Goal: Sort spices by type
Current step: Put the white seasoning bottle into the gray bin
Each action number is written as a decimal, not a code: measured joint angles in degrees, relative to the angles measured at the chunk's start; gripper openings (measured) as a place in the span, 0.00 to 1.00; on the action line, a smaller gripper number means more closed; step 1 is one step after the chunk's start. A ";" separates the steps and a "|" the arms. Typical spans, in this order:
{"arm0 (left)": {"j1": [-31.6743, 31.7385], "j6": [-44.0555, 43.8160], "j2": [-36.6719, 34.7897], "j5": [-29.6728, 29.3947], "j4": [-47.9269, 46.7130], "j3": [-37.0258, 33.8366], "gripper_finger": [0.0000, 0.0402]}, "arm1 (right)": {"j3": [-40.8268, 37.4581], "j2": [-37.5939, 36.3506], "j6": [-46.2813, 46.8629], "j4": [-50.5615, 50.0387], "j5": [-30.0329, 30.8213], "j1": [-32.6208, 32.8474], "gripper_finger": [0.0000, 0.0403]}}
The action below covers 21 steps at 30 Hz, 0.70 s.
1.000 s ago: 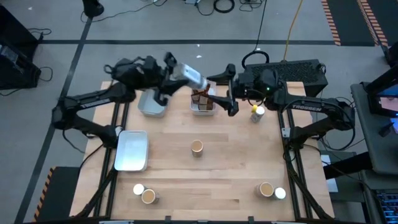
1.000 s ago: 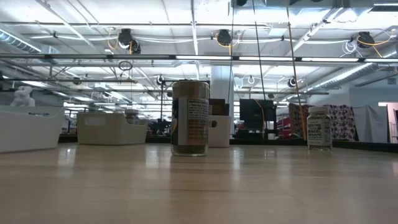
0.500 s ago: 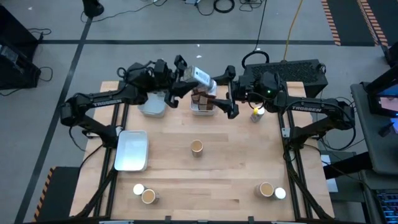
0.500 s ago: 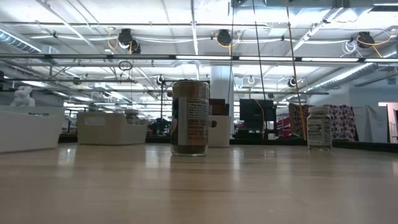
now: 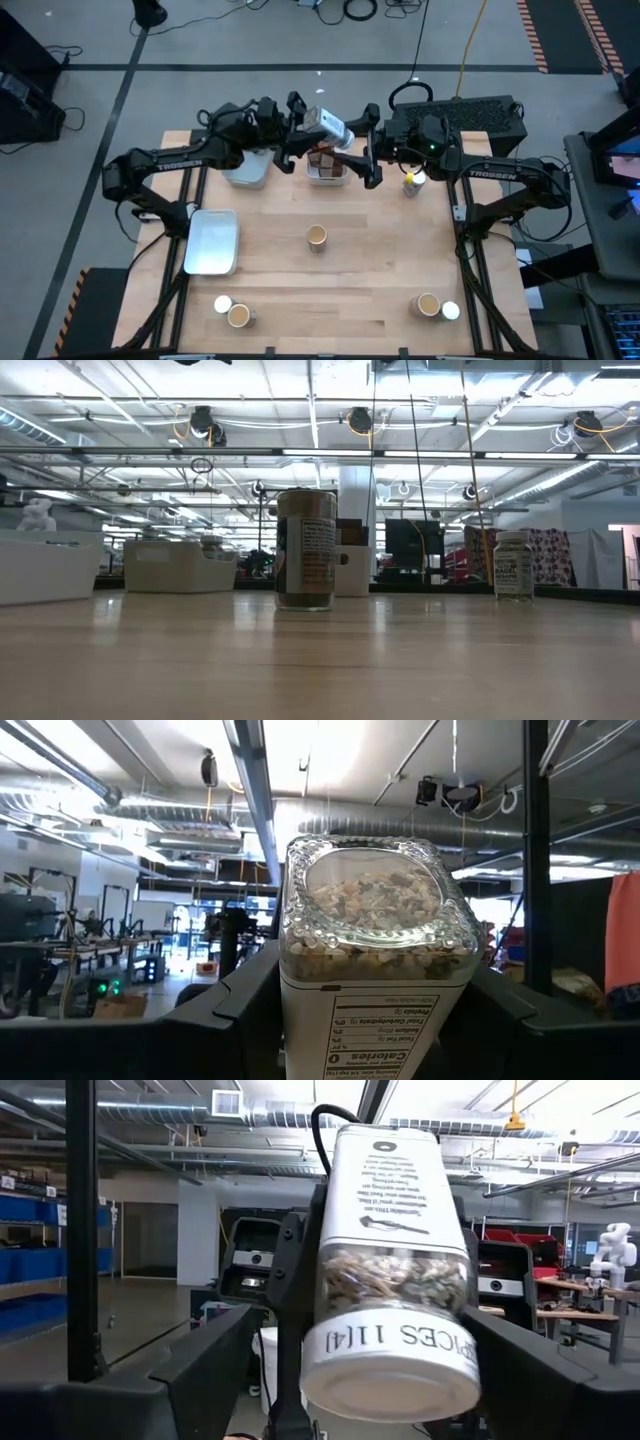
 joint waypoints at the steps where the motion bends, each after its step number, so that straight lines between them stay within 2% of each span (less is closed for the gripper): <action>1: 0.00 -0.02 0.00 0.00 0.00 0.00 0.52 | 0.00 0.00 0.00 0.03 0.00 -0.03 0.77; 13: 0.00 0.17 -0.06 0.66 -0.55 0.00 0.52 | -0.01 0.00 0.02 -0.17 0.45 -0.05 0.46; 21: 0.03 -0.46 -0.17 0.67 -2.20 0.04 0.52 | -0.02 -0.09 0.63 -1.46 0.35 -0.05 0.44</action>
